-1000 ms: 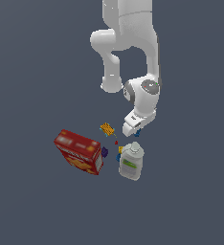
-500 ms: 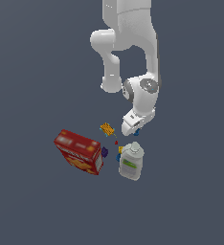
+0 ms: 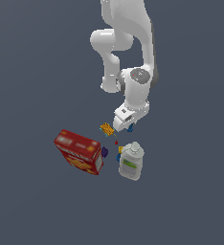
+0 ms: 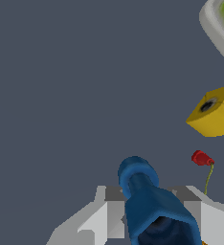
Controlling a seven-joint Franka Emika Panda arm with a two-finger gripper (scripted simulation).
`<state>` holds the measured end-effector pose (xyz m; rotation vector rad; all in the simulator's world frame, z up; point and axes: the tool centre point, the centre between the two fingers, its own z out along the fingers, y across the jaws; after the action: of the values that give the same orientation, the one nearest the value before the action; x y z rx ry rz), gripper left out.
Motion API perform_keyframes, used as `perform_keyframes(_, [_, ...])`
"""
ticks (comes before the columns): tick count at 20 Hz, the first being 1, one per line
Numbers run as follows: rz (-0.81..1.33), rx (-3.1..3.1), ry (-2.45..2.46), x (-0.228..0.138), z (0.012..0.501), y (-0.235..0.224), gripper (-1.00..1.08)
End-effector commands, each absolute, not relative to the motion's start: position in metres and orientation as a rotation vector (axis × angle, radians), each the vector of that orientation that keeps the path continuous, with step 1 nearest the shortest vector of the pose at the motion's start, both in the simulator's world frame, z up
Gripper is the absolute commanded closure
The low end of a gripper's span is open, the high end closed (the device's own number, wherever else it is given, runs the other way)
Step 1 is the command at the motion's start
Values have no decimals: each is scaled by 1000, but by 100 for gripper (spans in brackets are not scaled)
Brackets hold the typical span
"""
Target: Pick up a designated object from a clutter of objects.
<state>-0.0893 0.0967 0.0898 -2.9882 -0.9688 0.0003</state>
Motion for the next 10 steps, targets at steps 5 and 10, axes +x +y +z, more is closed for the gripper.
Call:
perform_keyframes(5, [-2,-2986,-968,-88,135,53,108])
perform_keyframes(10, [-3,-2983,-968,-87,177,11,108])
